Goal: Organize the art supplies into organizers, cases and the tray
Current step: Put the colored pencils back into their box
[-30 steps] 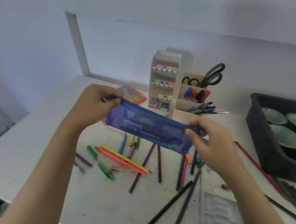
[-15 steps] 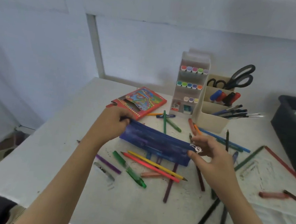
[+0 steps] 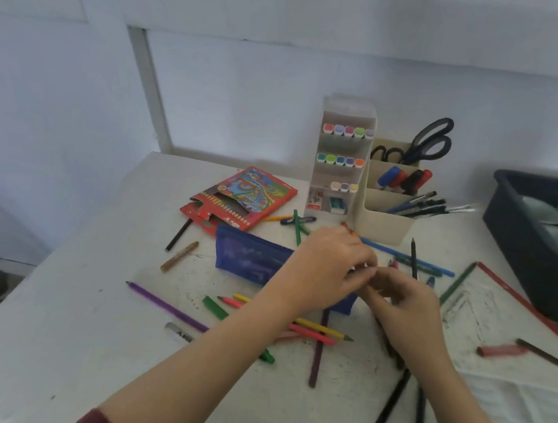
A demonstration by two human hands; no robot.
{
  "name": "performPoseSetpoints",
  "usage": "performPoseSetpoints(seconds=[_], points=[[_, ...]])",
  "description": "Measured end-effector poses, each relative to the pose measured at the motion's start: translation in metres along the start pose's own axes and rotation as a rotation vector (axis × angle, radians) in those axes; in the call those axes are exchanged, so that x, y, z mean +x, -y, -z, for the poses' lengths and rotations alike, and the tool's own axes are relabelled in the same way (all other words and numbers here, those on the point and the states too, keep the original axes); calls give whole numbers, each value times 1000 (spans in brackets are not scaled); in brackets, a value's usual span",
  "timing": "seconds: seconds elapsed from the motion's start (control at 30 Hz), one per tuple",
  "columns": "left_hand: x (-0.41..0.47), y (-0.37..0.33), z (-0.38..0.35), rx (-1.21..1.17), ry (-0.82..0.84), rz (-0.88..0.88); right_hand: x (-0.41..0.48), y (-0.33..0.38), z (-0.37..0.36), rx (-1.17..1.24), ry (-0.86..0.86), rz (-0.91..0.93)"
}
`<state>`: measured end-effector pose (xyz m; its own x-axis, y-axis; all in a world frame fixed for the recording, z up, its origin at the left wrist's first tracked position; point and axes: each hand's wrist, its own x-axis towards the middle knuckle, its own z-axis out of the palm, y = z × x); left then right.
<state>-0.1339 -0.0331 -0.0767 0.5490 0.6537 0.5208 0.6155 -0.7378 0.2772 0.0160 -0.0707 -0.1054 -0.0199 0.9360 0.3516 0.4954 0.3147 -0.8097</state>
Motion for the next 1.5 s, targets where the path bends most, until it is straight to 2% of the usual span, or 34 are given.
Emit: performPoseSetpoints(seconds=[0.07,0.13,0.2,0.3,0.5,0.63,0.73,0.8,0.87,0.9,0.97,1.03,1.13,1.23,1.37,1.5], points=[[-2,-2,1,-22,-67,58,0,-2,0,-19,6,-13],[-3,-2,6,-62,-128,212,0,-2,0,-27,-3,-37],[-4,2,9,-41,-90,344,2,-3,1,-48,-17,-51],[-11,8,23,57,-32,449,6,-1,3,-98,4,-56],[-53,53,76,203,-138,828,10,6,15,-128,49,-97],[-73,76,93,5,-241,1018,14,12,13,-186,117,-71],[-74,75,88,-97,-258,1030,10,25,0,-320,87,18],[-72,74,85,-113,-259,1024,6,42,-12,-353,26,221],[-70,74,82,-141,-270,1022,2,59,-27,-372,80,402],[-70,74,81,-157,-276,1023,1,63,-35,-371,163,445],[-71,73,80,-179,-276,1026,-1,67,-53,-377,358,425],[-73,72,78,-205,-256,1024,-6,64,-71,-473,479,444],[-75,70,76,-252,-246,1023,-12,59,-91,-709,517,560],[-74,71,73,-276,-247,1030,-11,59,-95,-796,538,599],[-75,73,70,-302,-240,1034,-9,61,-95,-794,603,553],[-74,71,73,-351,-247,1042,-3,68,-79,-572,641,393]])
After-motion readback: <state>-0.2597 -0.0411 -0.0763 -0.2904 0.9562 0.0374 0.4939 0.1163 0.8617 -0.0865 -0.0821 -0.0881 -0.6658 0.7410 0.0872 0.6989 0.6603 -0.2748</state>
